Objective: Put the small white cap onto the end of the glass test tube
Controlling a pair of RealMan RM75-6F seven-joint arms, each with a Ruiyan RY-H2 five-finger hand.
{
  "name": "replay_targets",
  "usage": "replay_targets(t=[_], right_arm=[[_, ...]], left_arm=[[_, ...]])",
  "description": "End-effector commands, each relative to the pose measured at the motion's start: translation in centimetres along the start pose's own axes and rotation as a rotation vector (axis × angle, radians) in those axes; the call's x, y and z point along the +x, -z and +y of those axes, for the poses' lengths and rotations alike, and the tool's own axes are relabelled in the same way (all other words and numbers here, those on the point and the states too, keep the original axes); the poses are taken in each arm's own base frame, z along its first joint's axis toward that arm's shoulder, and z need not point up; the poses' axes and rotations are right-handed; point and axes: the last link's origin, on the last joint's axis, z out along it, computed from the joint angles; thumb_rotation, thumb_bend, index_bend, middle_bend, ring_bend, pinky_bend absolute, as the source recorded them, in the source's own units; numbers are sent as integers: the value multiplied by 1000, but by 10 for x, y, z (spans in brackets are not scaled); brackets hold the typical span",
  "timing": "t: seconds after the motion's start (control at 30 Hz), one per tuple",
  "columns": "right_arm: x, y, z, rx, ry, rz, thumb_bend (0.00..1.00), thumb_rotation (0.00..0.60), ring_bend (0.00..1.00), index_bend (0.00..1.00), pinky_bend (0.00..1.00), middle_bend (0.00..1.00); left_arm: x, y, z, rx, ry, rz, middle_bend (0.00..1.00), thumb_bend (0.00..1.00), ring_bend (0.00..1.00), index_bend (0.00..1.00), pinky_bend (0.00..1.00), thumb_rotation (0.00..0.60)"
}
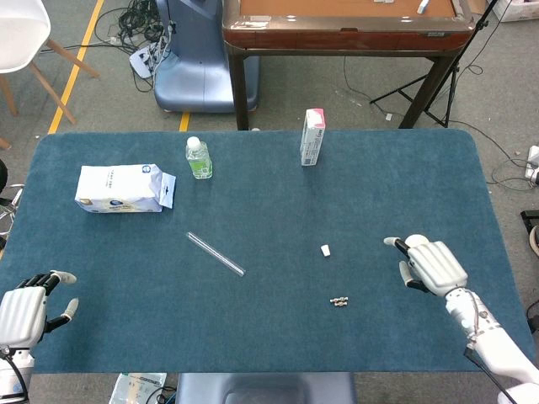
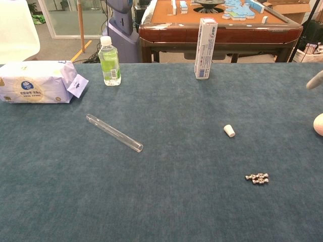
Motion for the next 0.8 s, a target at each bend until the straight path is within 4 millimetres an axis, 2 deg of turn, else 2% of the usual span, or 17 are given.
replay_targets(t=[0.03,0.33,0.57,0.8], right_arm=[[-1,-34,-20,34,-13,-72,713,600,1000,202,1000,1000],[-17,-80,-44,59,-37,-169,727,600,1000,202,1000,1000],[-31,-103,-57,60,-52,-209,727,600,1000,202,1000,1000],[-40,-117,-65,59,-61,-222,726,600,1000,202,1000,1000]], left_arm=[[0,1,0,1,-1,1,419,281,372,427,387,600],[0,3,-1,4,-2,-2,419,281,373,427,385,600],[-1,4,-1,5,-2,-5,419,281,372,427,383,600],[-2,4,-1,5,-5,-10,419,281,372,427,382,600]])
